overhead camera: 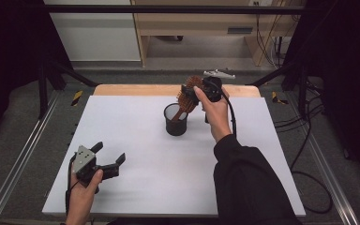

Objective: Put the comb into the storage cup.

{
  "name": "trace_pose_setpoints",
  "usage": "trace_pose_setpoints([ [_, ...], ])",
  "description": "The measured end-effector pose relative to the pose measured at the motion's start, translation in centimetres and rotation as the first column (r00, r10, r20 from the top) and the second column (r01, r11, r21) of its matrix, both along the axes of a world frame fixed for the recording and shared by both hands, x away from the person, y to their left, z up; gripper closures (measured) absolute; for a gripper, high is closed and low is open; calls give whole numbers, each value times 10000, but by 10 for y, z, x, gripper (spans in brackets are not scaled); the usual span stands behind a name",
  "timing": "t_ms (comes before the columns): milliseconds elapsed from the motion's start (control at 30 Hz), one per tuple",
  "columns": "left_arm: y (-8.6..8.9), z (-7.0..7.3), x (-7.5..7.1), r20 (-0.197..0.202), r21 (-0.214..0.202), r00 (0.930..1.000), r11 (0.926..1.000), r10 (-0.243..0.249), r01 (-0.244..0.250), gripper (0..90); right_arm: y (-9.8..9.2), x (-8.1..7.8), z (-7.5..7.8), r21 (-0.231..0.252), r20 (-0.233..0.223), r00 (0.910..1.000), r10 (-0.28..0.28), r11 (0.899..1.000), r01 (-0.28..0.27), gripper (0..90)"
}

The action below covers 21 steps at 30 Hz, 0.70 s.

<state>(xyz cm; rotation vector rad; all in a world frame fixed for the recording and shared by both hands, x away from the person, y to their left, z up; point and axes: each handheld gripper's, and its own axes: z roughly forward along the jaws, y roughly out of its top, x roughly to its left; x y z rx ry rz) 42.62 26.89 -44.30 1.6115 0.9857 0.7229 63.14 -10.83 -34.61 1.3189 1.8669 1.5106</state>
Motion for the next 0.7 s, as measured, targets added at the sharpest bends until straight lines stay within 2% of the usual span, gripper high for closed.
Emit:
trace_pose_setpoints([
  [333, 1, 0, 0, -3, -7, 10000, 10000, 28, -28, 35, -2, -2, 1, -114, -16, 10000, -10, 9999, 9, 110],
  [700, 2, 0, 0, -6, -46, 10000, 10000, 68, -68, 35, -3, -8, 6, -414, 316, 9995, -19, 9991, 33, 103],
])
